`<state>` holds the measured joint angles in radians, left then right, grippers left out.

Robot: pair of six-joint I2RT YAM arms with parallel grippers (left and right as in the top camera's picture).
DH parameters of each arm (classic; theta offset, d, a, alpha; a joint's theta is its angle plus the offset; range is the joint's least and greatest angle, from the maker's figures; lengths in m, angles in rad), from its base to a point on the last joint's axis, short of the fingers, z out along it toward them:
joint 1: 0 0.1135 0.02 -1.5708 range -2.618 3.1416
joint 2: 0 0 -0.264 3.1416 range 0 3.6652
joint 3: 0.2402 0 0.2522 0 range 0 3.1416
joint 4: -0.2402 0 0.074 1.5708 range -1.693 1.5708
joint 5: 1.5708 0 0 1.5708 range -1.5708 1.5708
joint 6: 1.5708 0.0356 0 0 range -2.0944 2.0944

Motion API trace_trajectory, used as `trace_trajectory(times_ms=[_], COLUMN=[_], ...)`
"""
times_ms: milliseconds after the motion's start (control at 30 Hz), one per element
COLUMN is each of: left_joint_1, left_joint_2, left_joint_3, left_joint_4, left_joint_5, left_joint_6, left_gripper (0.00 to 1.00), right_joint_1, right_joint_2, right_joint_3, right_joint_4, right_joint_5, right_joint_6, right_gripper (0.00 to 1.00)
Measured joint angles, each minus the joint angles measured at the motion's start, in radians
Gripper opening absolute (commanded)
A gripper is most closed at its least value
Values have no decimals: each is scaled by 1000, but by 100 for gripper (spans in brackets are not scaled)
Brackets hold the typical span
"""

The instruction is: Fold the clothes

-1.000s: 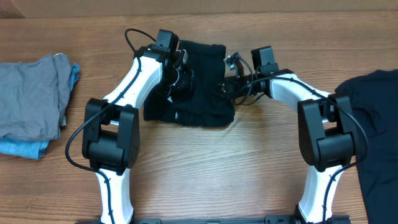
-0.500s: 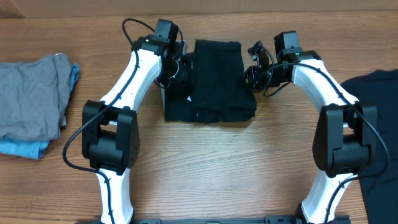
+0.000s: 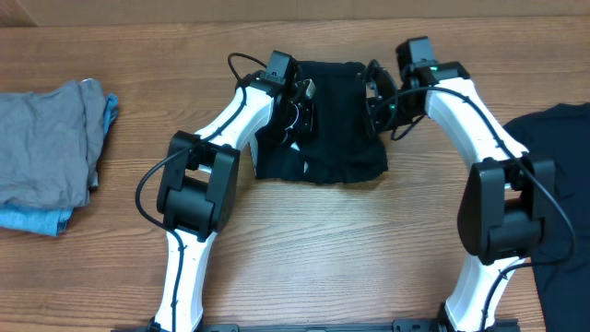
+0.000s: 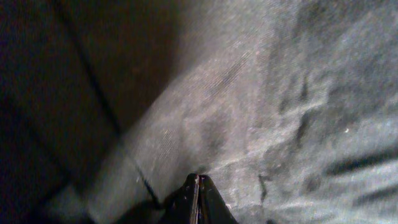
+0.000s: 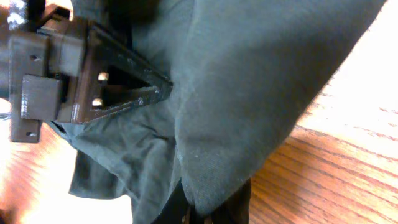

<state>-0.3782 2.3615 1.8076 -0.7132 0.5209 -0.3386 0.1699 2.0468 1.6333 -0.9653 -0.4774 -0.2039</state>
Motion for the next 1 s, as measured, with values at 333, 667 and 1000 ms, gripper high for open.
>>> trace_trajectory(times_ms=[333, 667, 1000], left_joint_1=[26, 197, 201], left_joint_2=[14, 0, 0], left_joint_3=[55, 238, 190], left_joint_4=[-56, -336, -382], left_joint_5=[17, -171, -299], left_joint_6=[17, 58, 74], left_gripper=[4, 4, 4], right_joint_1=[291, 313, 440], right_joint_2=[0, 0, 0], right_joint_3=[50, 50, 50], right_joint_4=[-13, 14, 106], right_joint_5=[217, 224, 242], right_joint_6=[-3, -3, -18], right_gripper=[4, 4, 4])
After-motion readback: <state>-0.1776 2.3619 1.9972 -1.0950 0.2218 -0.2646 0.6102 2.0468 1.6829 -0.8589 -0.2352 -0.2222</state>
